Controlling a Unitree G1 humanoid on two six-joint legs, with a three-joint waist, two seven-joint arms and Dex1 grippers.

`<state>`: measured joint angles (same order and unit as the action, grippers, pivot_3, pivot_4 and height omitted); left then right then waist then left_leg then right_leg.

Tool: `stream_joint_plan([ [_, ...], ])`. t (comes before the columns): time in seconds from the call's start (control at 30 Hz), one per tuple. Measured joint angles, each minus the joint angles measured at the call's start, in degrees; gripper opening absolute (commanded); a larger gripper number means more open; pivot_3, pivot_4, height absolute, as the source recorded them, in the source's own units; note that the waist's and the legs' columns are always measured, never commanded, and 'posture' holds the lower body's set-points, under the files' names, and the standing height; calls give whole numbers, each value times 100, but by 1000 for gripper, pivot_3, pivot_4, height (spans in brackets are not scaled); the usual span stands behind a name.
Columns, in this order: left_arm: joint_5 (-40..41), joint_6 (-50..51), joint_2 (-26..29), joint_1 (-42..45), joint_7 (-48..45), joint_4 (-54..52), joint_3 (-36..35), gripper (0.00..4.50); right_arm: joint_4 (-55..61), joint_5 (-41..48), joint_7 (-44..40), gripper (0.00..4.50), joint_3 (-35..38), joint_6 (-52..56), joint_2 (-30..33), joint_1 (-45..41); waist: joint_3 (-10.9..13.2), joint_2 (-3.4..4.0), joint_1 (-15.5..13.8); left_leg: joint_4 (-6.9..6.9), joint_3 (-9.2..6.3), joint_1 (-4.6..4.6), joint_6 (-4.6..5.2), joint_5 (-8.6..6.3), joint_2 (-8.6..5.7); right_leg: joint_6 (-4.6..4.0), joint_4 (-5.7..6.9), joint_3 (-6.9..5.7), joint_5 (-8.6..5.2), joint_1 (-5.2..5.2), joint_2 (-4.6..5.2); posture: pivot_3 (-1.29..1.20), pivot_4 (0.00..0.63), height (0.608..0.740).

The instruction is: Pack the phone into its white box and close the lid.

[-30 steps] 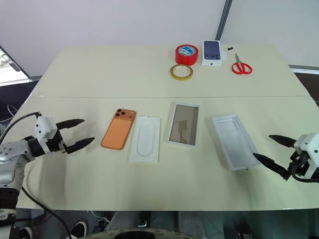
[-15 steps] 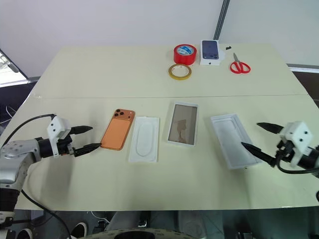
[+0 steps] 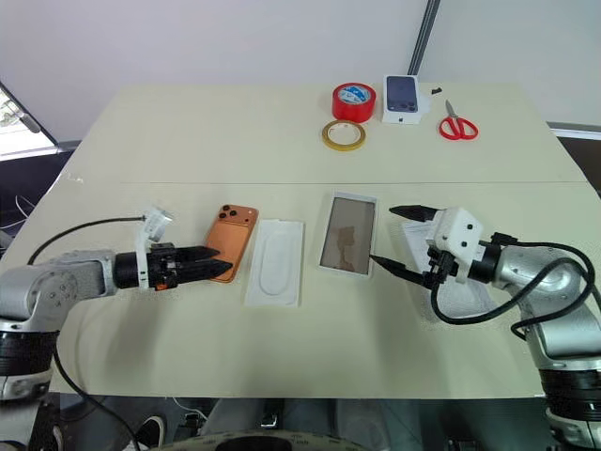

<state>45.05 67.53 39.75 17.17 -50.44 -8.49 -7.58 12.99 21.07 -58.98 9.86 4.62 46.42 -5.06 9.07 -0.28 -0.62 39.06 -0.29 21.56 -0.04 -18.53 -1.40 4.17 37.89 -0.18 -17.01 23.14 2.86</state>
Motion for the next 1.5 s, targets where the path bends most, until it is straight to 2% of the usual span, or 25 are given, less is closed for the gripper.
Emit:
stream_joint_plan([
  [0.2, 293, 775, -271, 178, 453, -132, 28, 4459, -20, -77, 84, 4463, -85, 0, -94, 9, 0, 0, 19, 0, 0, -4, -2, 1, 0, 0, 5, 0, 0, 0, -1, 0, 150, 740],
  [0.4, 346, 1108, -734, 512, 746, 94, 175, 4459, -16, -139, 198, 4463, -181, 3, -156, 4, -1, 0, 1, 2, 0, -5, -3, 2, -1, 0, 5, 0, 0, -2, -1, 0, 150, 740],
  [0.6, 336, 1225, -875, 673, 874, 194, 370, 4459, -5, -179, 316, 4463, -182, 5, -161, 4, -3, 4, 15, 2, 0, -9, -5, 3, -1, 0, 8, 0, 0, -3, -1, 0, 150, 740],
  [0.7, 299, 1233, -919, 698, 928, 290, 501, 3574, 26, -185, 379, 4500, -182, 5, -175, 6, -3, 5, 33, 2, 0, -10, -6, 3, -1, 0, 9, 0, 0, -3, -2, 0, 150, 740],
  [0.8, 212, 1218, -870, 690, 978, 365, 567, 2058, 32, -186, 420, 4500, -182, 5, -177, 10, -3, 4, 38, 2, 0, -9, -6, 3, -1, 0, 9, 0, 0, -2, -2, 0, 150, 740],
  [0.83, 184, 1217, -861, 673, 993, 388, 577, 1693, 32, -187, 431, 4500, -182, 5, -177, 10, -3, 4, 36, 2, 0, -9, -6, 3, -1, 0, 9, 0, 0, -2, -2, 0, 150, 740],
  [0.93, 186, 1238, -859, 603, 1044, 442, 565, 45, 32, -190, 463, 4500, -179, 5, -177, 23, -3, 4, 25, 2, -1, -8, -6, 3, -1, 0, 8, 0, 0, -2, -2, 0, 150, 740],
  [1.23, 226, 1378, -1005, 619, 1164, 463, 348, 45, 40, -234, 523, 4500, -183, 7, -179, -9, -5, 8, 12, 2, 0, -10, -6, 3, -1, 0, 9, 1, 0, -4, -2, 0, 150, 740],
  [1.5, 357, 1957, -1436, 1077, 1624, 1151, -573, 45, 145, -298, 605, 4500, -746, 236, -491, -178, 0, -2, 15, 4, -1, -6, -8, 4, -1, 1, 12, 0, 0, 2, -5, 0, 150, 740],
])
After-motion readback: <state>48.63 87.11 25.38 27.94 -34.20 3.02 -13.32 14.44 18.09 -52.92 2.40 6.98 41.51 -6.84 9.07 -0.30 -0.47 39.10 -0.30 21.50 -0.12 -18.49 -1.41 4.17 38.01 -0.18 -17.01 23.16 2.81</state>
